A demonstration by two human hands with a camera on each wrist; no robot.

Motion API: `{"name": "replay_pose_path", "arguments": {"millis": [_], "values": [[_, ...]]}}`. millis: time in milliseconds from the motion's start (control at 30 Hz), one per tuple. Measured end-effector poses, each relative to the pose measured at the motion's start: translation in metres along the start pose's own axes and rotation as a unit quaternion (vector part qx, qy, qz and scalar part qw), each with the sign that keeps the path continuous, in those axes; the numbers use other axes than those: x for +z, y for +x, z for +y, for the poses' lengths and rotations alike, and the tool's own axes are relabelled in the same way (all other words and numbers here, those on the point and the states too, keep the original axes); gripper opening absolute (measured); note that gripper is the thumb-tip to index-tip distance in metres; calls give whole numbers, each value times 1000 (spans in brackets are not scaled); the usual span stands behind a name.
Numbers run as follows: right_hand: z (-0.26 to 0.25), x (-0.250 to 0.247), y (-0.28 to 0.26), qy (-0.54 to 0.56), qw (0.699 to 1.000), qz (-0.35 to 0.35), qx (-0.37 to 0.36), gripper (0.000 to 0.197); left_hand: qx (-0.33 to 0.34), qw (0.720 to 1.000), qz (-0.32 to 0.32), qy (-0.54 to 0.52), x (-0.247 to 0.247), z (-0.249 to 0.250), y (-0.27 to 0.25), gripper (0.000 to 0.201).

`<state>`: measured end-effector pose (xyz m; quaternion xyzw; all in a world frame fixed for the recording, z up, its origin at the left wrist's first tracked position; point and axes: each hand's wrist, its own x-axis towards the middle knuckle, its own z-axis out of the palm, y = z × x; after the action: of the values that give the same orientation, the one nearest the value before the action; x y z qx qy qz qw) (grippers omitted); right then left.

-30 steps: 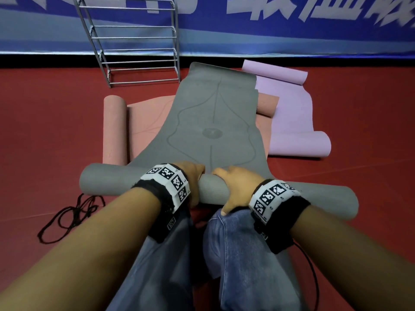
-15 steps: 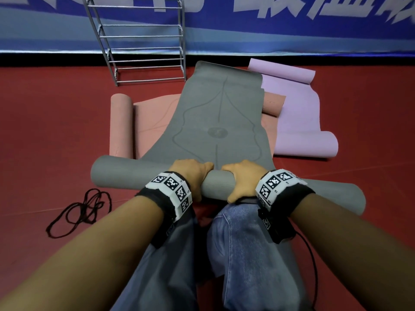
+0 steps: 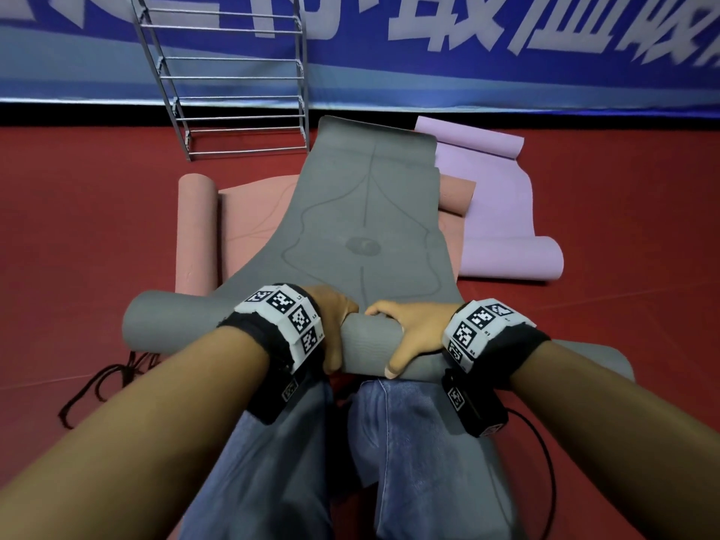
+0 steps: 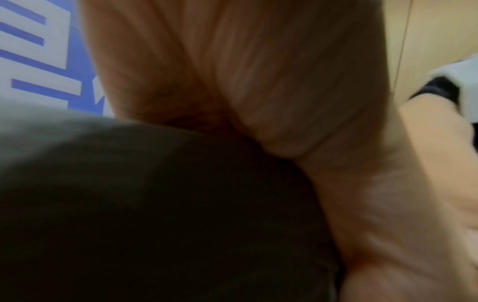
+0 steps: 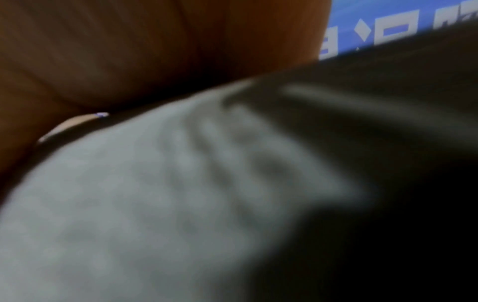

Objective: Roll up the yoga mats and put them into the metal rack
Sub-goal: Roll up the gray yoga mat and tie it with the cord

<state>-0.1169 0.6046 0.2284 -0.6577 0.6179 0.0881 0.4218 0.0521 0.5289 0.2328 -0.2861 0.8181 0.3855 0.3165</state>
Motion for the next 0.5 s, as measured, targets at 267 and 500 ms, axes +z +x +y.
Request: {"name": "replay_pose_path", "arguments": {"millis": [267,500], "values": [[-16,3,0,-105,991,61,-54,106,-69,993,56,-82,-3,-6,-6,56],[-9,17,10,-122,988,87,-31,105,-85,984,151,40,10,-3,-2,78]]}}
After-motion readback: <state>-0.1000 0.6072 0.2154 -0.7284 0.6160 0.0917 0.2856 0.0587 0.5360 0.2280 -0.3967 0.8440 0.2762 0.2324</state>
